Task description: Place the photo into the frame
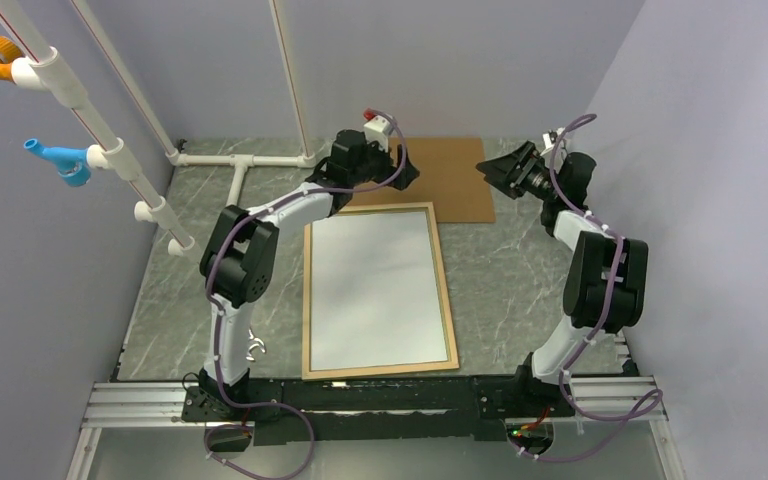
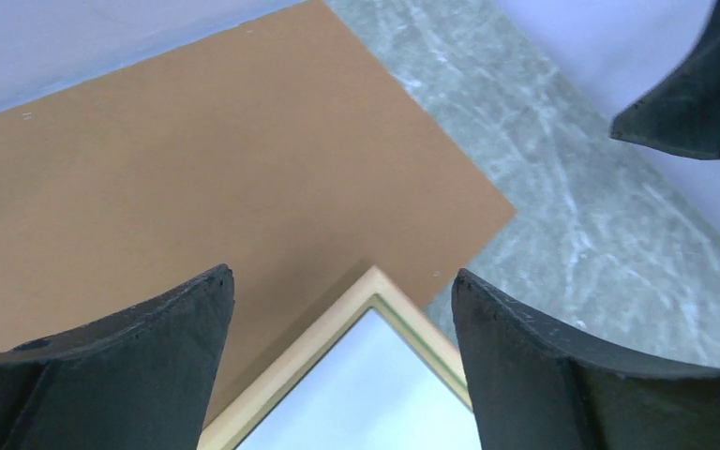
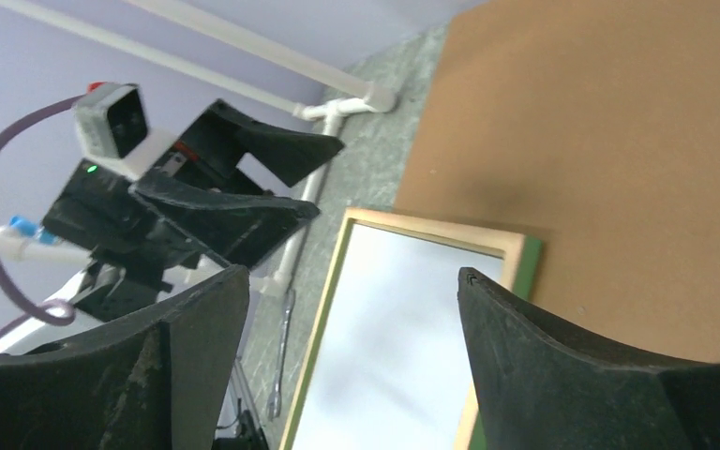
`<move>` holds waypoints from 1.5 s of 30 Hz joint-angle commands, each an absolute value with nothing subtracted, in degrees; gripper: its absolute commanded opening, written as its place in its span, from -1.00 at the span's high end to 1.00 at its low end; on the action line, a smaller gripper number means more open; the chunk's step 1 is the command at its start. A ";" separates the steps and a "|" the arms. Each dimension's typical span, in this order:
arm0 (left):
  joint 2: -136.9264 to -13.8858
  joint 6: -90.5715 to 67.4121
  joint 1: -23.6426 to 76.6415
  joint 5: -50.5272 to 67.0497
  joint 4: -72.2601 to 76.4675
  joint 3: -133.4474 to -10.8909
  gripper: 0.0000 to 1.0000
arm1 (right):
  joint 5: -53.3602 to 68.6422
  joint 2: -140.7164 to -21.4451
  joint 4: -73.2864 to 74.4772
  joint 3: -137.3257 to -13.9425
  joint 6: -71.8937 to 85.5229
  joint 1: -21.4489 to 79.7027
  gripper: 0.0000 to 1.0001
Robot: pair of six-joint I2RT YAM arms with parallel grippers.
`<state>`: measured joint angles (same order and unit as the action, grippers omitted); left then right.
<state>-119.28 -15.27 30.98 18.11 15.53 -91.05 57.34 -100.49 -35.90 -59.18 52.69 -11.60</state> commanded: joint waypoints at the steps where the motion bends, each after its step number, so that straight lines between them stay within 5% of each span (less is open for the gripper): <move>1: -118.54 -13.35 30.35 13.93 13.41 -93.54 -0.84 | 49.22 -96.64 -17.43 -62.39 38.41 -11.89 -0.72; 7: -121.69 -15.58 27.24 9.65 0.37 -100.04 -0.99 | 37.28 -99.59 -0.54 -67.86 29.87 -11.88 -0.98; 16: -124.16 -21.17 19.78 13.63 -24.36 -105.32 -0.98 | 31.14 -104.13 12.88 -71.22 26.32 -9.08 -0.99; 33: -102.45 -27.61 21.90 3.29 -31.93 -66.94 -0.82 | 17.63 -103.61 22.63 -62.06 23.89 13.91 -0.78; 39: -99.38 -29.23 23.61 0.17 -34.49 -62.55 -0.81 | 17.86 -105.35 22.04 -60.75 24.41 16.41 -0.30; 45: -92.35 -29.52 23.73 0.18 -33.56 -57.96 -0.83 | 18.66 -104.10 22.69 -60.24 24.78 17.72 0.45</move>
<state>-97.12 -28.38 23.94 2.59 -29.32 -60.77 19.55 -104.09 20.60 -61.34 24.47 16.86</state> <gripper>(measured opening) 0.909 0.358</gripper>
